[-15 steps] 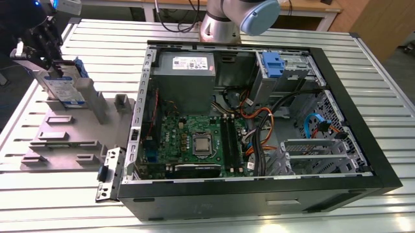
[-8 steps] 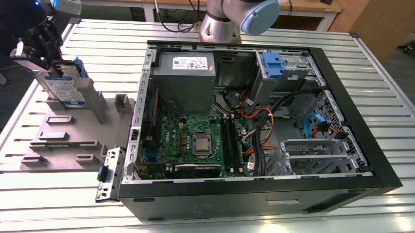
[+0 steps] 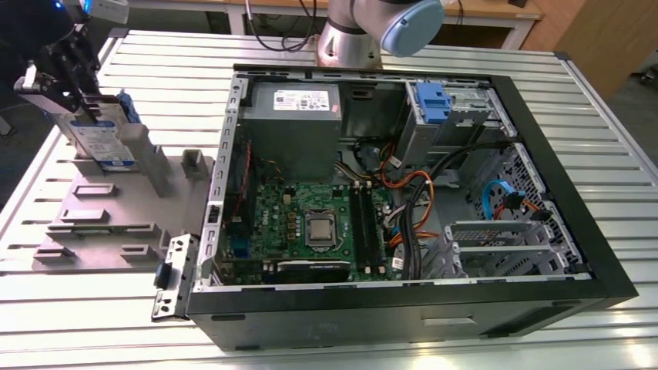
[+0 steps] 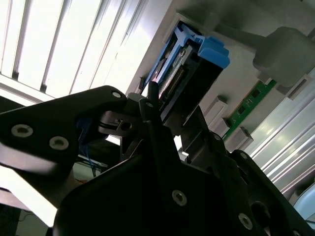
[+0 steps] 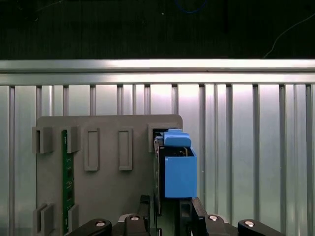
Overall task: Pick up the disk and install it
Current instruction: 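Pick up the disk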
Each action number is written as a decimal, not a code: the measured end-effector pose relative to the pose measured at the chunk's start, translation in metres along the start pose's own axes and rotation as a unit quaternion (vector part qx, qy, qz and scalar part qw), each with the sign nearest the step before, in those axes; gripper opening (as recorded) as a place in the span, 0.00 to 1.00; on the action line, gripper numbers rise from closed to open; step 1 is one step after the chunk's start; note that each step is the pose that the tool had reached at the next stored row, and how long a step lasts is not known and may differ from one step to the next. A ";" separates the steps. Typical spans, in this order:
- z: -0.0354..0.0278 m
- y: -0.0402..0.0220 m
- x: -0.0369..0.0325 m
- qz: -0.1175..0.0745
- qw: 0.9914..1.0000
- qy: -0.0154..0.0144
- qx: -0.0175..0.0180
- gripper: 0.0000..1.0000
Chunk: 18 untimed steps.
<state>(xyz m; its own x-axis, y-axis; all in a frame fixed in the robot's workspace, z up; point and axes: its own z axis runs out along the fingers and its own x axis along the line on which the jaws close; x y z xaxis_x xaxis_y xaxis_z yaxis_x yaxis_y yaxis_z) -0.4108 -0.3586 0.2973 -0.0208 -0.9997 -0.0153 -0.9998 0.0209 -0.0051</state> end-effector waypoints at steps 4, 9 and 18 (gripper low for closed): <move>0.0000 -0.0003 -0.0002 0.000 1.000 0.000 0.000 0.44; -0.0012 -0.0003 -0.0009 0.000 1.000 0.000 0.000 0.44; -0.0015 -0.0003 -0.0009 0.000 1.000 0.000 0.000 0.42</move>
<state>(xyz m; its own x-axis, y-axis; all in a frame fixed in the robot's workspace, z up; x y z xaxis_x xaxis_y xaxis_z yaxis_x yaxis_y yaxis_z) -0.4105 -0.3577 0.2988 -0.0212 -0.9997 -0.0153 -0.9998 0.0213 -0.0051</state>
